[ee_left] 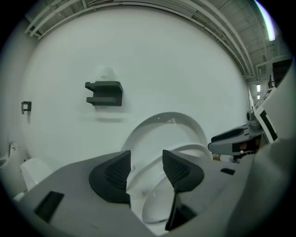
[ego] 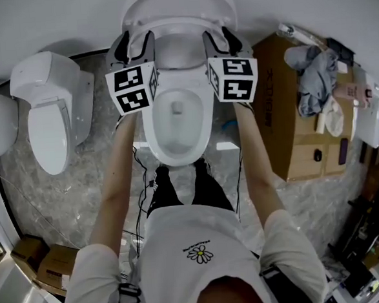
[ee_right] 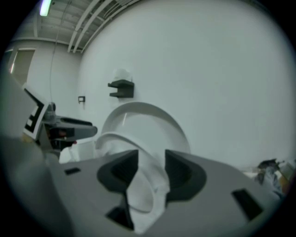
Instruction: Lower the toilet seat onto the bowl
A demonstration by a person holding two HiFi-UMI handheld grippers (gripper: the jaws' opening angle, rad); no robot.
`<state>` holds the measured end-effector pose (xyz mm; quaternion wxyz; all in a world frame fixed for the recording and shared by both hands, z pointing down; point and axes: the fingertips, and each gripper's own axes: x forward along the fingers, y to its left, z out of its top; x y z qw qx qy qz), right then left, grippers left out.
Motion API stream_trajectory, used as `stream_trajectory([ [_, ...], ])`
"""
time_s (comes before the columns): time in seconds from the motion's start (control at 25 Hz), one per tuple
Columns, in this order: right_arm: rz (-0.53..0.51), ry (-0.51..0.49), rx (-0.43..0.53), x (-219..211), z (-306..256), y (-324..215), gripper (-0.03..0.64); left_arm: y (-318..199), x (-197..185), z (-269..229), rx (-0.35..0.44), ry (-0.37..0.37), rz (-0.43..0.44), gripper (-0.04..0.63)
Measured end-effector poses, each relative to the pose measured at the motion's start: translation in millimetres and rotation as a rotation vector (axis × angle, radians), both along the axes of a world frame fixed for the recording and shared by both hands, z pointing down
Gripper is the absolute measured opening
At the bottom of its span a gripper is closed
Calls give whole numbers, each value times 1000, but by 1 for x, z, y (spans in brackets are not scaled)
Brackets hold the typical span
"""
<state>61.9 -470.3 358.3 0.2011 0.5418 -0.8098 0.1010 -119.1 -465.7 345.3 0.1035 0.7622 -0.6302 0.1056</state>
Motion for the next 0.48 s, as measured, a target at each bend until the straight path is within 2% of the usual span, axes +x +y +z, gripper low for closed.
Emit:
stream_trajectory([
  [0.24, 7, 55, -28, -3, 22, -17, 182, -8, 2, 30, -34, -111, 23, 222],
  [0.48, 48, 56, -25, 3, 27, -24, 172, -21, 3, 43, -38, -159, 29, 222],
])
